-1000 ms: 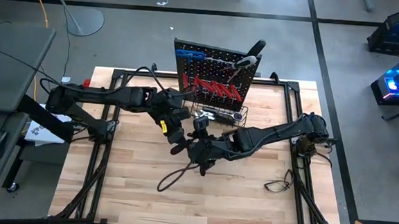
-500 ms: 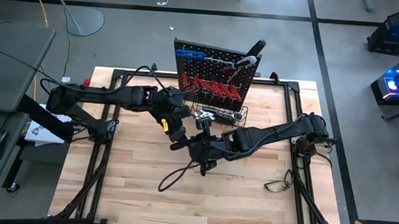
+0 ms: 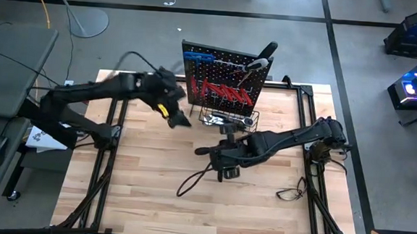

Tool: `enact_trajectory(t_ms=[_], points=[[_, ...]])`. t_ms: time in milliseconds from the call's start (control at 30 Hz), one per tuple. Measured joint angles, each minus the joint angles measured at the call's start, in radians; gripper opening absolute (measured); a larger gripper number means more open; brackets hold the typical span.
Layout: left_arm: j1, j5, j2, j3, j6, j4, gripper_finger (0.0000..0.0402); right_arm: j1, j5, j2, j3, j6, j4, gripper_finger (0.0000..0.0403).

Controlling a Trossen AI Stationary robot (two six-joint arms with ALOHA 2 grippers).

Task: Hang tools onto peg board
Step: Hang the black screwdriver on the peg board

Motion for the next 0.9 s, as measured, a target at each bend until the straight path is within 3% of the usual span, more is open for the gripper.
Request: enact_trajectory(t_ms=[133,267,400,533,700,800,900], points=[[0.029,-0.193,-0.124,-0.003,0.058,-0.012,0.0177,0.000,-0.062,-0.052,0.000,0.152,-0.035,0.0013],[0.001,-0.365,-0.280,-0.061,0.114,0.085,0.0178,-0.029,-0.058,-0.108,0.000,0.242,0.066,0.0013],[-0.064,-0.494,-0.445,-0.213,0.051,0.245,0.0178,-0.083,-0.012,-0.158,0.000,0.261,0.331,0.0013],[-0.136,-0.574,-0.581,-0.404,-0.086,0.409,0.0178,-0.146,0.053,-0.188,0.000,0.221,0.704,0.0013],[-0.220,-0.623,-0.667,-0.597,-0.205,0.607,0.0178,-0.201,0.238,-0.199,0.001,0.127,1.100,0.0013],[-0.259,-0.669,-0.678,-0.661,-0.230,0.700,0.0179,-0.233,0.389,-0.192,0.001,0.169,1.114,0.0013],[-0.287,-0.694,-0.677,-0.693,-0.235,0.758,0.0179,-0.253,0.471,-0.178,0.000,0.238,1.074,0.0013]])
